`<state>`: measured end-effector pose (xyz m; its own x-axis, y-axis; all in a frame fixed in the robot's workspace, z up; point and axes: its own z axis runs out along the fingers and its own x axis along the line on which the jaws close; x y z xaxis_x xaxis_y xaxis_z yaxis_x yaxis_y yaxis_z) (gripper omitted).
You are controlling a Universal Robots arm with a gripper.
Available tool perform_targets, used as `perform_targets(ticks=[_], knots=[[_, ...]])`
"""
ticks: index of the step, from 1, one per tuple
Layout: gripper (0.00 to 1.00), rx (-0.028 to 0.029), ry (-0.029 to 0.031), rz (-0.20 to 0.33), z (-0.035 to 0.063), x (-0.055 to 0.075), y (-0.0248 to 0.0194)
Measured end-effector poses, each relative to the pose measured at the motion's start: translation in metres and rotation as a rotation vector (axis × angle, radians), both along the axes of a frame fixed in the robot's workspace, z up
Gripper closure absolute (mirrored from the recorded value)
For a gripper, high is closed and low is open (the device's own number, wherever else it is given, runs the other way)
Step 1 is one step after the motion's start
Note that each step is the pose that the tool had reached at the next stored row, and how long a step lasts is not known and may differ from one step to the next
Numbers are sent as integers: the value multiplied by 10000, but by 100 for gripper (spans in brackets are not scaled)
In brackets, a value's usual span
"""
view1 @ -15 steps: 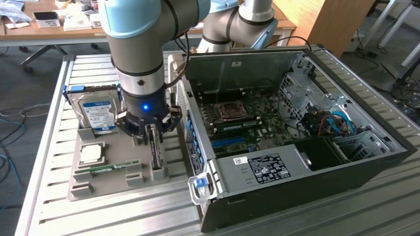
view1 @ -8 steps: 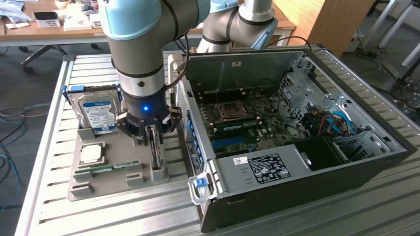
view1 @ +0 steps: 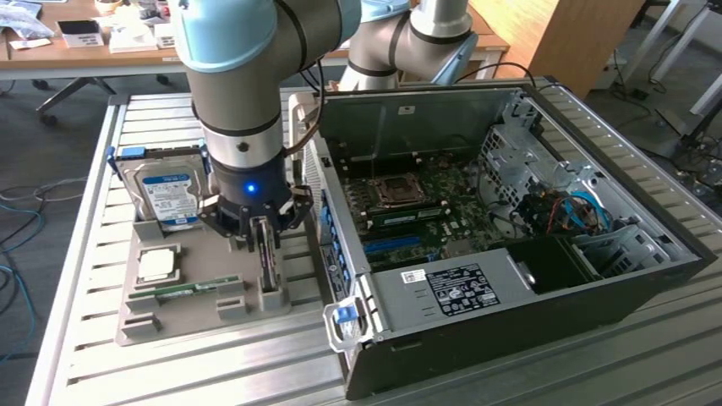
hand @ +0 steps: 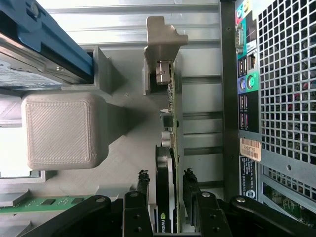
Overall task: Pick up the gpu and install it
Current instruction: 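Pick up the gpu and move the gpu toward the slot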
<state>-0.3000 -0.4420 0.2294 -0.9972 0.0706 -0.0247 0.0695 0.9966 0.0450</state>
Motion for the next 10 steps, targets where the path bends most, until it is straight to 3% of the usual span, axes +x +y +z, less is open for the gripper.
perform_targets(ticks=[10], knots=[[60,0,0,1,-1,0,0]])
